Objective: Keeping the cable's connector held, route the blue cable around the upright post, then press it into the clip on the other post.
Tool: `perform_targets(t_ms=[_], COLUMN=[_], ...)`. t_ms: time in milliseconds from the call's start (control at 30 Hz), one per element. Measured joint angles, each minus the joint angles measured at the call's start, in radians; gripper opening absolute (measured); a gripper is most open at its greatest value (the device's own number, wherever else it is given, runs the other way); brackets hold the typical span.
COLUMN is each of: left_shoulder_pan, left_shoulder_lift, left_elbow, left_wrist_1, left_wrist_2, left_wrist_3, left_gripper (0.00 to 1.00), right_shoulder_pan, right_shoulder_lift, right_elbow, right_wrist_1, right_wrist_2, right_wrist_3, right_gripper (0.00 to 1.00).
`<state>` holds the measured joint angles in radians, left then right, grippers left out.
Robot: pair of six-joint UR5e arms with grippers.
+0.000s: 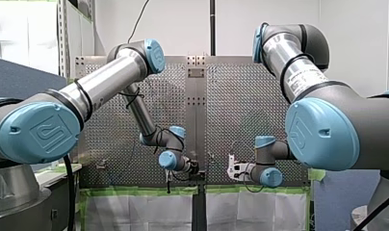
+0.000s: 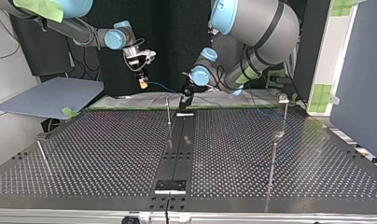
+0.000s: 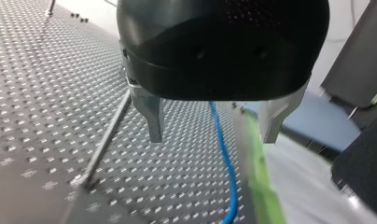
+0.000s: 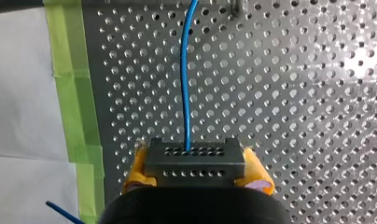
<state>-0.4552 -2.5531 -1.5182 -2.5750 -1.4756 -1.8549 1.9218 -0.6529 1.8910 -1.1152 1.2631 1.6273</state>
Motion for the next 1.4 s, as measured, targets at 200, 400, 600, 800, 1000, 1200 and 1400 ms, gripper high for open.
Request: perform_targets(t_ms=[200,400,600,800,1000,1200,1400], left_shoulder_pan=[-0.002,-0.008,-0.015,-0.023,-0.022,-0.022,-0.018], left_shoulder_lift=[0.000,0.000,0.000,0.000,0.000,0.000,0.000], left_elbow=[0.000,0.000,0.000,0.000,0.000,0.000,0.000], left_wrist_1=[-0.043,-0.035,-0.006,0.034,0.051,0.056,0.077], left_wrist_2=[0.051,0.079,0.079,0.077,0.086,0.086,0.054], left_wrist_3=[-0.016,-0.043,-0.056,-0.062,-0.062,-0.062,-0.056], left_gripper=[0.99,0.99,0.99,0.99,0.99,0.99,0.91], right_shoulder_pan=[0.006,0.012,0.017,0.018,0.018,0.018,0.018], right_shoulder_lift=[0.000,0.000,-0.001,-0.001,0.000,0.000,0.000], right_elbow=[0.001,0.001,0.001,0.001,0.001,0.001,0.000], right_wrist_1=[0.004,0.016,0.028,0.031,0.027,0.024,0.024], right_wrist_2=[-0.021,-0.036,-0.051,-0.053,-0.055,-0.062,-0.067], right_wrist_3=[-0.012,-0.039,-0.054,-0.056,-0.052,-0.048,-0.047], right_gripper=[0.00,0.00,0.00,0.00,0.00,0.00,0.00])
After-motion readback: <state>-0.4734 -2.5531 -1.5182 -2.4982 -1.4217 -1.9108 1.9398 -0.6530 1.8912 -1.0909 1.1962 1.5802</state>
